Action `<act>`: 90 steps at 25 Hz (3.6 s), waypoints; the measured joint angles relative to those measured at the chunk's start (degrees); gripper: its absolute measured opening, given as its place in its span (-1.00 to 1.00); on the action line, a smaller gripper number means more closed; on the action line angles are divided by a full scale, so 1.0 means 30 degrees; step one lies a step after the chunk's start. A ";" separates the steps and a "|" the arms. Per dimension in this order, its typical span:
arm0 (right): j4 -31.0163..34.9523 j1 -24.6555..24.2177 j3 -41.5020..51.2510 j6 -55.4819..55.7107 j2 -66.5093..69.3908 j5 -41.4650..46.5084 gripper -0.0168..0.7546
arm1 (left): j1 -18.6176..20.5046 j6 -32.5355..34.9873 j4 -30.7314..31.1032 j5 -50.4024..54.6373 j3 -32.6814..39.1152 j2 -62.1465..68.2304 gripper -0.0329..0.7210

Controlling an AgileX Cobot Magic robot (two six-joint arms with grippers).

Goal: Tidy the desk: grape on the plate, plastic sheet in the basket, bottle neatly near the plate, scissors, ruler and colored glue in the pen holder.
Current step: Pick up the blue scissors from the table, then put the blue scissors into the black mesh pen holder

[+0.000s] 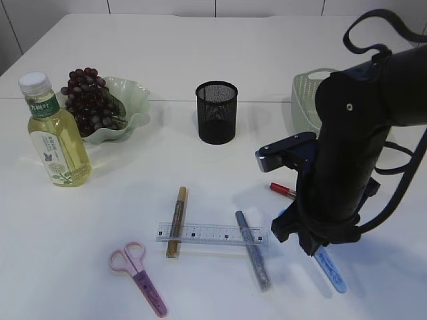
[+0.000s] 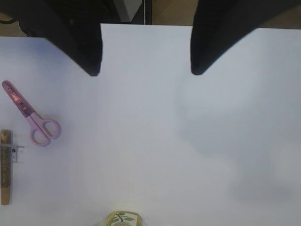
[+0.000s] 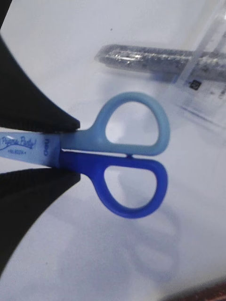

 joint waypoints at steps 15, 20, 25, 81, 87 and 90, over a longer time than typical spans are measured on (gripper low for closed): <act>-0.0949 0.0000 -0.4747 0.0044 -0.0620 -0.3270 -0.42 | 0.0000 0.0000 0.0152 0.0000 0.0000 0.0000 0.24; -0.1210 0.0000 -0.5387 0.0044 -0.0620 -0.5248 -0.42 | 0.0000 0.0000 0.0354 0.0000 0.0000 0.0000 0.24; -0.1409 0.0000 -0.5478 0.0044 -0.0620 -0.8548 -0.42 | 0.0000 0.0000 0.0672 0.0000 0.0000 0.0000 0.24; -0.2404 -0.1884 -1.2568 -0.0105 0.8839 -1.9714 -0.26 | 0.0000 0.0000 0.2840 -0.0606 0.0000 0.0000 0.24; -0.2404 -0.1884 -1.2568 -0.0105 0.8839 -1.8457 0.01 | 0.0000 0.0000 0.2859 -0.0572 0.0000 0.0000 0.24; -0.2364 -0.1884 -1.2568 -0.0105 0.8839 -1.8071 0.04 | 0.0000 0.0000 0.2859 -0.0572 0.0000 0.0000 0.24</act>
